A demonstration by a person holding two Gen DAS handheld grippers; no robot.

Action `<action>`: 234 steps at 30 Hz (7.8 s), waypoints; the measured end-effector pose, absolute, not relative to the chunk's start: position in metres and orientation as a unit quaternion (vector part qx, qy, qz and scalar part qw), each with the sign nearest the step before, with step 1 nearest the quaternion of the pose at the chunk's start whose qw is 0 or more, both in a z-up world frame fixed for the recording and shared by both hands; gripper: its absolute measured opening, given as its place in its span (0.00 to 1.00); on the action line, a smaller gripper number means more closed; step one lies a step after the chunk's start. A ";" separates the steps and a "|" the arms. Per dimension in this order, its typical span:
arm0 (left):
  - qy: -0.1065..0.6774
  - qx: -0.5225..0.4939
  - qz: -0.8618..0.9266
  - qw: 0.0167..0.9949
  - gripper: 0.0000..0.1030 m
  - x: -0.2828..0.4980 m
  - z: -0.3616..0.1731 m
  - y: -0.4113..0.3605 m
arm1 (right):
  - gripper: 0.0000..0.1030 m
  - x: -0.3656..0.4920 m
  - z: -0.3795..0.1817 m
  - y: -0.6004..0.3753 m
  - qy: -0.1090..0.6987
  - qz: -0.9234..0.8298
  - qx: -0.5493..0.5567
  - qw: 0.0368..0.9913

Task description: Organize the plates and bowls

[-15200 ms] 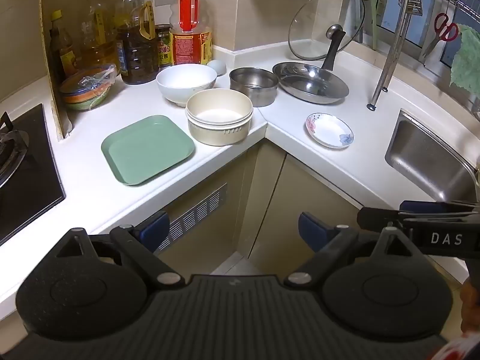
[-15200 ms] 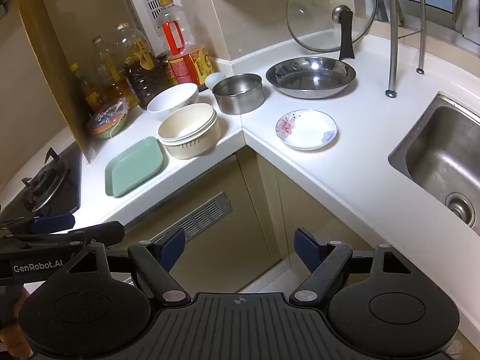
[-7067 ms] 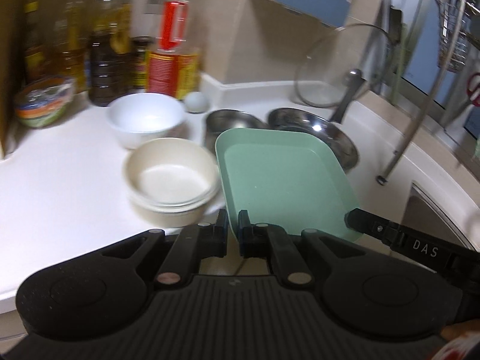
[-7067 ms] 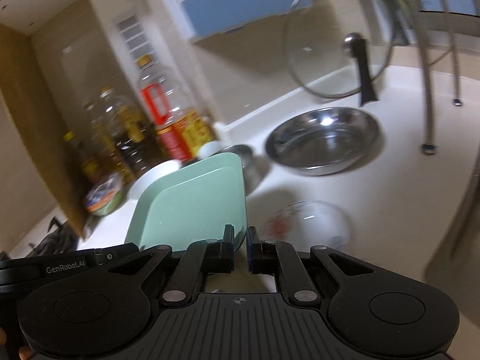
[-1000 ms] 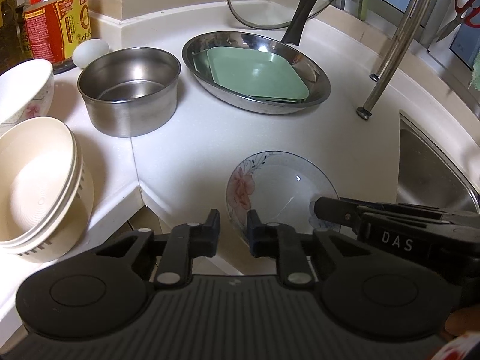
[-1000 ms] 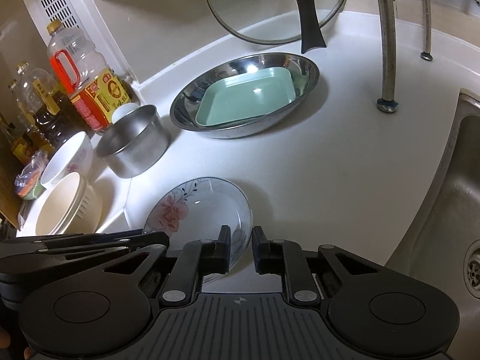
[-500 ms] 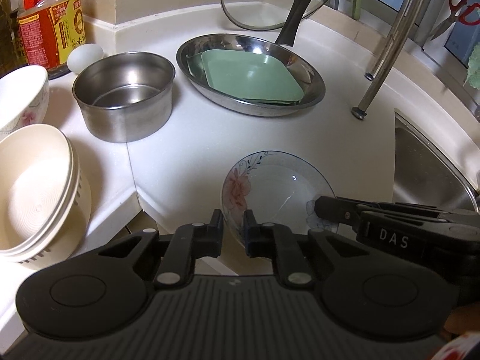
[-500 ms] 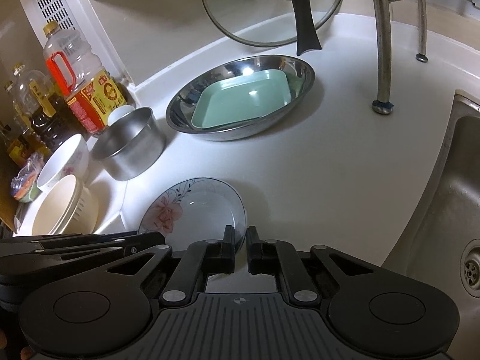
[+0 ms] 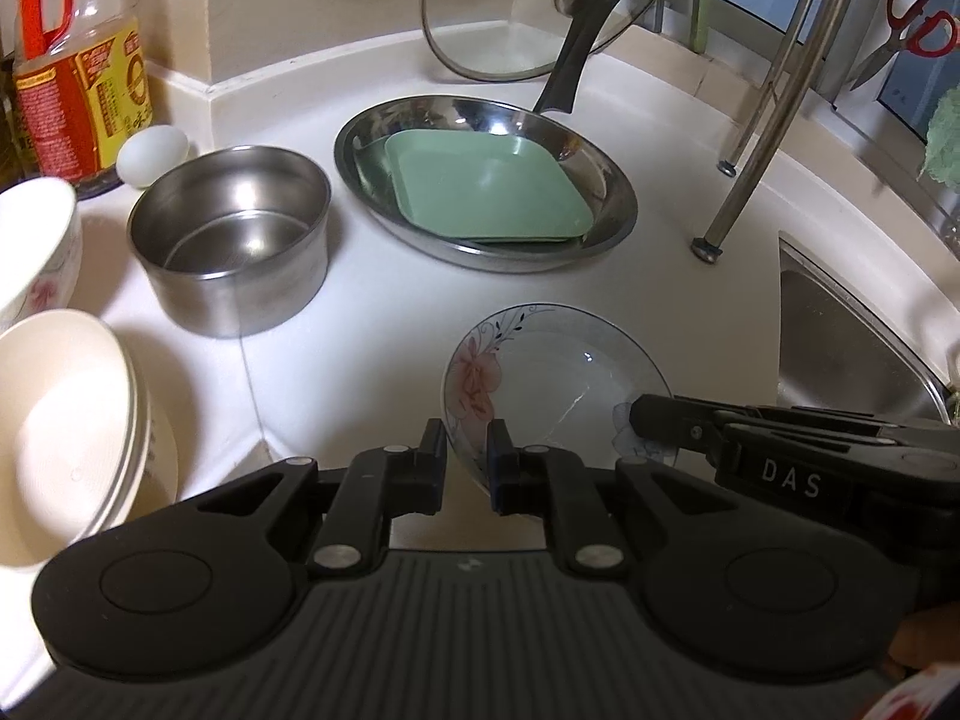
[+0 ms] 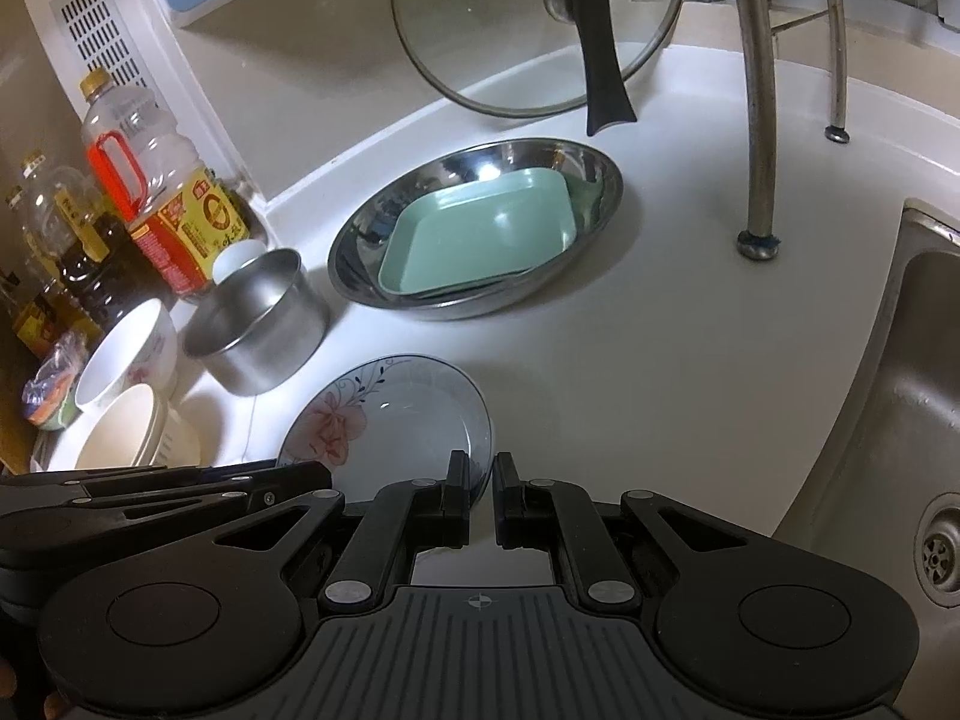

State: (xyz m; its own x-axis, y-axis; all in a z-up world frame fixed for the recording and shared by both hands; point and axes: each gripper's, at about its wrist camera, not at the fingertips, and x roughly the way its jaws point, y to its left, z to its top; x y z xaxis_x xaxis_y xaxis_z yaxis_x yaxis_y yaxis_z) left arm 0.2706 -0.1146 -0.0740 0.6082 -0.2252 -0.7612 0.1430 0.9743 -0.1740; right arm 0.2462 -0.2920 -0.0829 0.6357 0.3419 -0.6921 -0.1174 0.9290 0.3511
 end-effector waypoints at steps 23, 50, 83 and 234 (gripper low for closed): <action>0.395 -0.038 -0.120 0.910 0.12 0.342 -0.053 -0.133 | 0.08 0.312 -0.064 -0.317 0.374 0.113 0.148 0.909; 0.434 -0.051 -0.072 0.896 0.12 0.449 -0.079 -0.128 | 0.08 0.418 -0.102 -0.311 0.409 0.105 0.155 0.893; 0.399 -0.042 -0.118 0.908 0.38 0.409 -0.045 -0.113 | 0.64 0.365 -0.071 -0.320 0.362 0.064 0.217 0.904; 0.348 -0.165 0.080 0.919 0.15 0.177 -0.019 0.071 | 0.19 0.251 -0.033 -0.115 0.393 0.313 0.061 0.862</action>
State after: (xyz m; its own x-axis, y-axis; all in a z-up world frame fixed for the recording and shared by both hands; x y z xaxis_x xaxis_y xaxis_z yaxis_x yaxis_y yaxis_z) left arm 0.1774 0.0714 -0.0193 0.7449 0.0319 -0.6665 -0.2615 0.9329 -0.2477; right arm 0.2512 -0.1154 -0.0328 0.4949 0.5882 -0.6396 -0.4923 0.7963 0.3515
